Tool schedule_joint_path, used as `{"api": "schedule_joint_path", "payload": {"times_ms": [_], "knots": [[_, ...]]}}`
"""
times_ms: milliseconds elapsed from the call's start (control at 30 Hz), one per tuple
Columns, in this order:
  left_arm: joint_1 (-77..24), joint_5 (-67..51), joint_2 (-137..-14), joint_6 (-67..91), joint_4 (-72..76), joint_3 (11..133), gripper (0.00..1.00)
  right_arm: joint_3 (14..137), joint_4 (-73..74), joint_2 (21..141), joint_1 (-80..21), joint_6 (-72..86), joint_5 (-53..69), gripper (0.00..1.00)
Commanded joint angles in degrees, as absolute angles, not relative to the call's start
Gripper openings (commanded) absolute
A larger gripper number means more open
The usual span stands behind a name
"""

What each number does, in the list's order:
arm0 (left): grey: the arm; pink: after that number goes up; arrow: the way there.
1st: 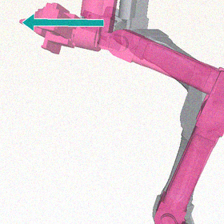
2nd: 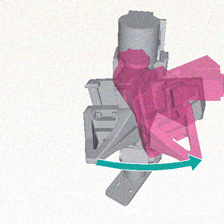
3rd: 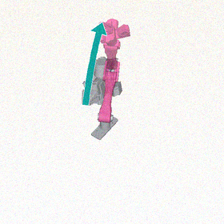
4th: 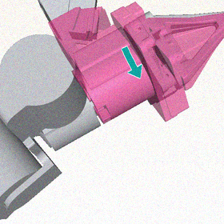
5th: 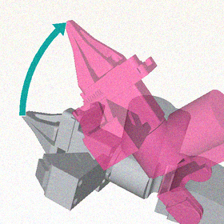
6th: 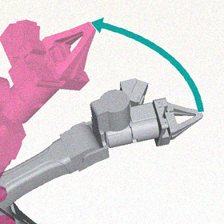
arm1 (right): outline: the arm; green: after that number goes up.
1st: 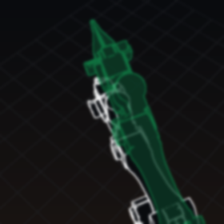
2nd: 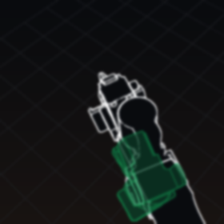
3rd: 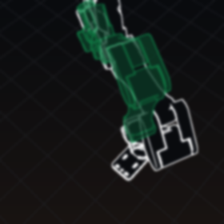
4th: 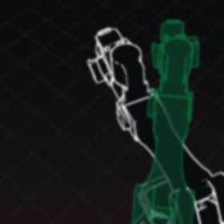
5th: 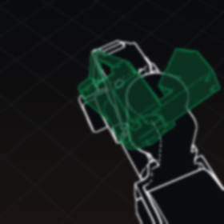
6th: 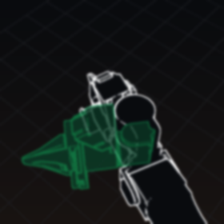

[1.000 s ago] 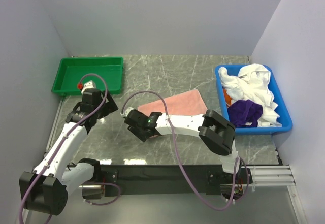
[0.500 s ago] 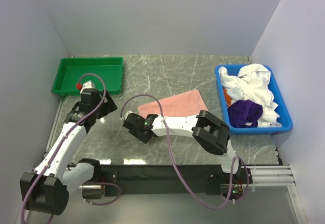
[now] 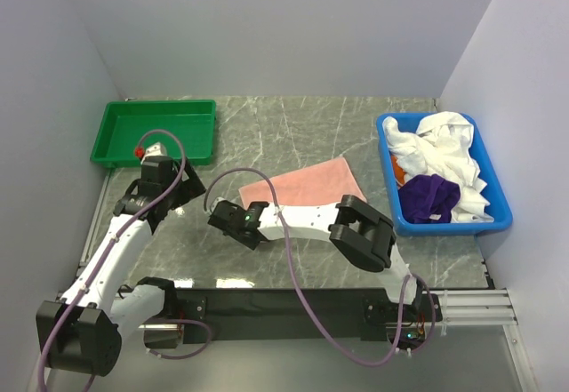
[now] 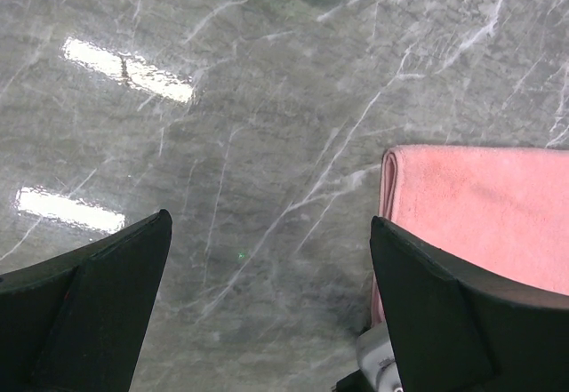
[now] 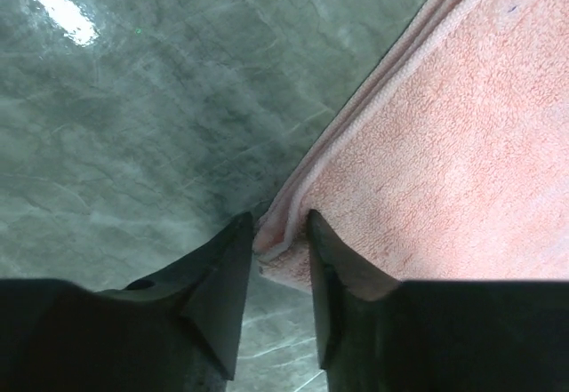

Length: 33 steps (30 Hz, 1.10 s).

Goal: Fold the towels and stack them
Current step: Neatly place the folded towel into the bin

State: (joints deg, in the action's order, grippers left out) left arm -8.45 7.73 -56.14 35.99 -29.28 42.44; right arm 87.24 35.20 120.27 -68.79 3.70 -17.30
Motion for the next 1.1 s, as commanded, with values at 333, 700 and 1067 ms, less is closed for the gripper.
{"api": "schedule_joint_path", "payload": {"times_ms": [333, 700, 1067], "knots": [[-8.2, 0.5, -58.6, 38.2, -25.8, 40.4, 0.99, 79.0, 27.6, 119.5, -62.9, 3.3, -8.1, 0.00], [-8.9, -15.6, -68.6, 50.8, -12.2, 34.7, 0.99, 70.3, 13.1, 103.5, -55.8, 6.5, 12.7, 0.00], [-15.4, -17.0, -78.0, 58.1, -3.0, 34.5, 0.99, 67.0, 7.0, 100.2, -53.8, 9.1, 18.8, 0.00]]}}
